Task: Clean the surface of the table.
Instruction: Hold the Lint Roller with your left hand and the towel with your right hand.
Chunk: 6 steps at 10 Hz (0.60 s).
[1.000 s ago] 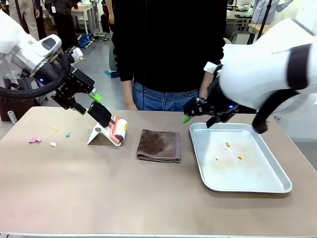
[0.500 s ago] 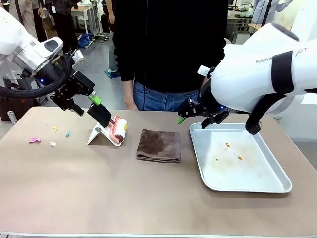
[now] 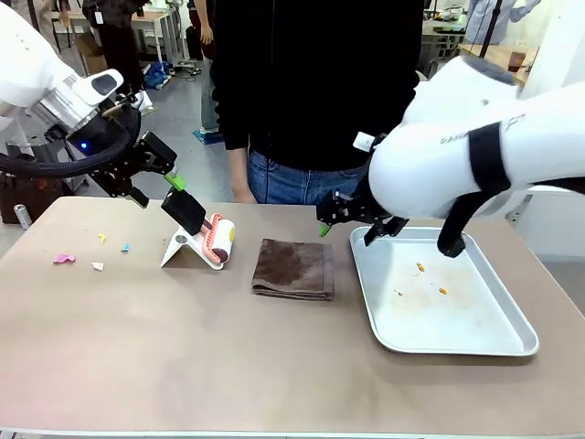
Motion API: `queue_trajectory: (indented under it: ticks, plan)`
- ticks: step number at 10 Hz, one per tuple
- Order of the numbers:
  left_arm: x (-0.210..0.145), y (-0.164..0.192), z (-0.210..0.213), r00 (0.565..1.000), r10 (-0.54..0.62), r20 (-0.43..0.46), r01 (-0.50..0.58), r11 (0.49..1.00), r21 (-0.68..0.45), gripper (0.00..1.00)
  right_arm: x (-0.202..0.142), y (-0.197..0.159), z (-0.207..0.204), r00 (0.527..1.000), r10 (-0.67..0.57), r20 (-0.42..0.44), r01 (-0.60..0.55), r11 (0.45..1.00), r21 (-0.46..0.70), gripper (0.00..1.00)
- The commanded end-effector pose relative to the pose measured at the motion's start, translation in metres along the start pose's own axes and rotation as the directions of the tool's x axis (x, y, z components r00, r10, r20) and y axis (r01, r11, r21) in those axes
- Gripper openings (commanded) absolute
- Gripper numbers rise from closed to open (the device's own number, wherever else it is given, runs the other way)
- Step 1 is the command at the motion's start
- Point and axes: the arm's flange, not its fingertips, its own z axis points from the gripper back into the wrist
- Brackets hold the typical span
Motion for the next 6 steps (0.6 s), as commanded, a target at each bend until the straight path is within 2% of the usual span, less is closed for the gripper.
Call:
queue_trajectory:
  ticks: [1, 3, 6]
  plan:
    - [0.012, -0.009, -0.005, 0.998, 0.065, 0.005, -0.065, 0.993, 0.094, 1.00, 0.023, 0.028, -0.023, 0.994, -0.109, -0.005, 0.107, 0.988, -0.107, 1.00]
    - [0.034, -0.005, -0.019, 0.994, 0.112, 0.006, -0.112, 0.991, 0.075, 1.00, 0.032, 0.037, -0.045, 0.990, -0.136, -0.033, 0.130, 0.979, -0.154, 1.00]
    - [0.051, 0.005, -0.034, 0.987, 0.161, -0.006, -0.160, 0.986, 0.050, 1.00, 0.040, 0.049, -0.070, 0.989, -0.120, -0.083, 0.103, 0.976, -0.190, 1.00]
